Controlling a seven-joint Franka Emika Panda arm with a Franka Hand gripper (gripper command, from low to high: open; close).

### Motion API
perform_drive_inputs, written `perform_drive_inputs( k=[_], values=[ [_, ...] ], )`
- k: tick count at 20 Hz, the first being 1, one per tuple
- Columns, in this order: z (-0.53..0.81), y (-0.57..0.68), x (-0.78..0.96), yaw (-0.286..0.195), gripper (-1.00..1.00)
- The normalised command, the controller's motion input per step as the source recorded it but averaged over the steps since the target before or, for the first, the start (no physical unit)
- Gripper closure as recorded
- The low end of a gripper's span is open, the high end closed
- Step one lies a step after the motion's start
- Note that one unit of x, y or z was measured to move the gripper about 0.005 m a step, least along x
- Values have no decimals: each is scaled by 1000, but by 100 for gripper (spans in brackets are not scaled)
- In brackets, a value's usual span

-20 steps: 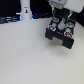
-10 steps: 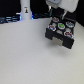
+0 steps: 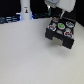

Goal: Open the kcup holder, insert the kcup into the holder, and close the kcup holder

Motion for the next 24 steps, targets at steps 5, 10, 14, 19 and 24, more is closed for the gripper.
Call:
perform_drive_inputs(
  k=[5,10,14,19,24],
  values=[
    [129,-52,19,2,-100],
    [543,-12,465,-3,-100],
    [493,0,729,-23,-100],
    [309,-25,698,-48,-100],
    [120,-240,372,47,-100]
  ],
)
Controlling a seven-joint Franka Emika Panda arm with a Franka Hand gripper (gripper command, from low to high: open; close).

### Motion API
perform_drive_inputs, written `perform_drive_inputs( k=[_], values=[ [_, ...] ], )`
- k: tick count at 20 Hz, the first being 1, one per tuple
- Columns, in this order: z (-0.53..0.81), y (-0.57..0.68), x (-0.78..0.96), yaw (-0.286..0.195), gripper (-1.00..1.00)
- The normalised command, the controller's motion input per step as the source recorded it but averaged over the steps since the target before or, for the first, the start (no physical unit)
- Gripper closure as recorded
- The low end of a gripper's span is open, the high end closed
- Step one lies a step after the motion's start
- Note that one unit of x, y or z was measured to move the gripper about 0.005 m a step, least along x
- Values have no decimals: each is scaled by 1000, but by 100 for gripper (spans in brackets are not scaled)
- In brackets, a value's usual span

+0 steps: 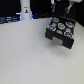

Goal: Open the kcup holder, insert the kcup into the holder, and close the kcup holder

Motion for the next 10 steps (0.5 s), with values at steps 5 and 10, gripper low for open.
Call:
perform_drive_inputs(
  k=[5,10],
  values=[
    [155,-202,548,44,-100],
    [157,-220,606,38,-100]
  ],
)
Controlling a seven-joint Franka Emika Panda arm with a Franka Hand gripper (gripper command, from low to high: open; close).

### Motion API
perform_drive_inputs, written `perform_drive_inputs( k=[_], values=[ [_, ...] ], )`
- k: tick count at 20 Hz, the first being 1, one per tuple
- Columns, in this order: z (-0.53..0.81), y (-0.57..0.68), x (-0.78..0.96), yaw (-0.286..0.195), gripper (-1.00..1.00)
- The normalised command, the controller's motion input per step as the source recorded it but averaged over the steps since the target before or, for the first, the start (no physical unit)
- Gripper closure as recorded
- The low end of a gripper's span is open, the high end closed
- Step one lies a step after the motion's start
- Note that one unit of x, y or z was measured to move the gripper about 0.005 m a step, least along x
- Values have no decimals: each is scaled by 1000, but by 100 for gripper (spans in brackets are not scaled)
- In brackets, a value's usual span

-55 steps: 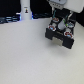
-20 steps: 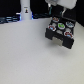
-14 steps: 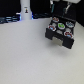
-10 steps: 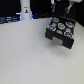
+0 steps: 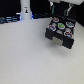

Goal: Open the kcup holder, insert the kcup into the holder, and close the kcup holder

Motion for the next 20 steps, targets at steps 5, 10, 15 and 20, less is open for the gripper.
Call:
perform_drive_inputs(
  k=[5,10,15,20],
  values=[
    [151,-185,582,28,-100],
    [156,-218,614,38,-100],
    [150,-327,575,53,-100],
    [126,-371,573,54,-100]
  ],
)
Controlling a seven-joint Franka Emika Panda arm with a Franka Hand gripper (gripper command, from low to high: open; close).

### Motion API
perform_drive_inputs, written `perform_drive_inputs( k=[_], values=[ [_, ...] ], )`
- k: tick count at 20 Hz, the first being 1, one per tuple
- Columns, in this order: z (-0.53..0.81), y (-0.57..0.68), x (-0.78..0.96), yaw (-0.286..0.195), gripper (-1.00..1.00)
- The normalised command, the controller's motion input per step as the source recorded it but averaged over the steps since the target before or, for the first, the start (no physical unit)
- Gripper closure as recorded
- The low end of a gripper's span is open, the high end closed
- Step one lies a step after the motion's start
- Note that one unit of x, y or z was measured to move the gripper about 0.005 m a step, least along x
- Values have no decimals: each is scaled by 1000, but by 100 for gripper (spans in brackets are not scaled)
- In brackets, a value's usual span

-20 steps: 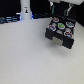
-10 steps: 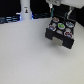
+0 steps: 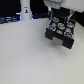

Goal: Open the kcup holder, insert the kcup into the holder, and close the kcup holder

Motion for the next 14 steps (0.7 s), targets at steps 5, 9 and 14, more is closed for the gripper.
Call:
perform_drive_inputs(
  k=[5,9,14],
  values=[
    [33,-332,643,46,-100],
    [-3,-228,676,51,-100],
    [-18,-50,742,55,-100]
  ],
)
